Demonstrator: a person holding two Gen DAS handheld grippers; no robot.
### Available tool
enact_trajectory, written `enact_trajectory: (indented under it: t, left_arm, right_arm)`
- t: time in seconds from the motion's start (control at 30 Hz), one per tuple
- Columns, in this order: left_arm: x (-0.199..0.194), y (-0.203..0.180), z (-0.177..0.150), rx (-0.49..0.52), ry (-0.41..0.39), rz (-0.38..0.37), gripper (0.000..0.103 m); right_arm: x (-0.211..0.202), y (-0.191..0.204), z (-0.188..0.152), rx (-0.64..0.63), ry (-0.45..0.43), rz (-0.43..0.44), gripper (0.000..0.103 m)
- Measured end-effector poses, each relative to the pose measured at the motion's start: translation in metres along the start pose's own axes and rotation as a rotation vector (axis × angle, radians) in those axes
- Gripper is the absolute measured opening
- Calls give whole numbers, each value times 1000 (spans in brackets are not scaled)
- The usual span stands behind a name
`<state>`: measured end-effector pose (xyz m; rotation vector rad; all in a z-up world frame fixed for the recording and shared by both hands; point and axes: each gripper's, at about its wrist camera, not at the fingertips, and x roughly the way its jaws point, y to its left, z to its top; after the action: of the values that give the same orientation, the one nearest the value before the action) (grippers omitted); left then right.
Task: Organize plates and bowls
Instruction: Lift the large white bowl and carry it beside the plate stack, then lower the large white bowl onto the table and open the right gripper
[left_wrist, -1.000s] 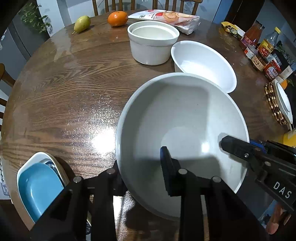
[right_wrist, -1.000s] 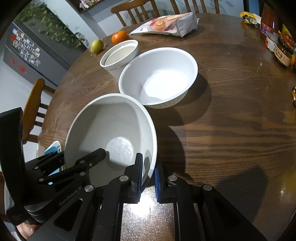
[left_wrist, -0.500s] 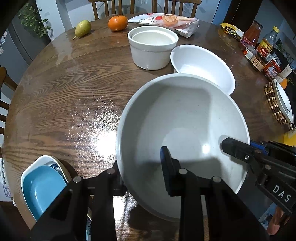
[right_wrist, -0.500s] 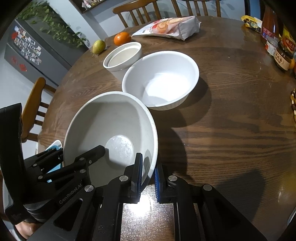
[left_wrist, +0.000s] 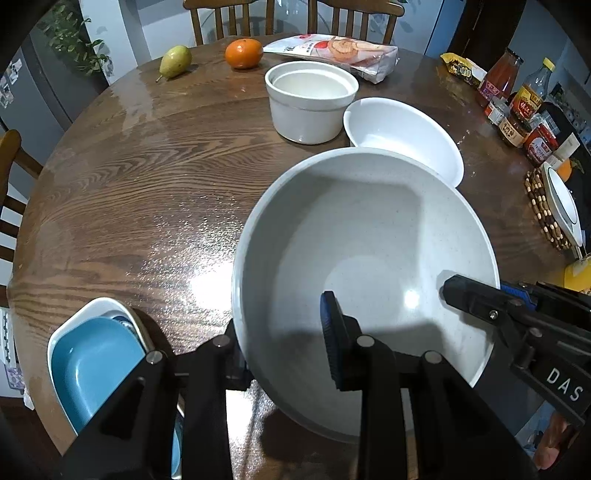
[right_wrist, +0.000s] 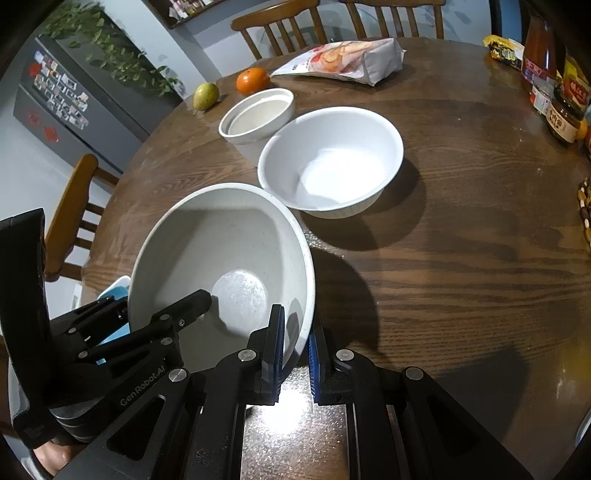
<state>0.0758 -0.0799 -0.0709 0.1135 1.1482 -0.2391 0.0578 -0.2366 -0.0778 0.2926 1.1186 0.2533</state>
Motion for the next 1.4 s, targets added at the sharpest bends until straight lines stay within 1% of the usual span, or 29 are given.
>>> enact_trajectory:
  t: [0.43,0.63,1.03,1.4]
  left_arm:
    - [-22,16,-16,-49,-40,25,28]
    - [-28,21,-25,-60,-44,33,27]
    - [-21,20,-46,-57,4,27,27]
    - [-18,10,-58,-37,17,17,29]
  right_arm:
    - [-9,22,-7,-61,-15,19,13]
    - [-9,29,-11,-78,-11,23,13]
    - [0,33,-29,-82,47,17,13]
    - [-3,28,-45,-65,47,-1,13]
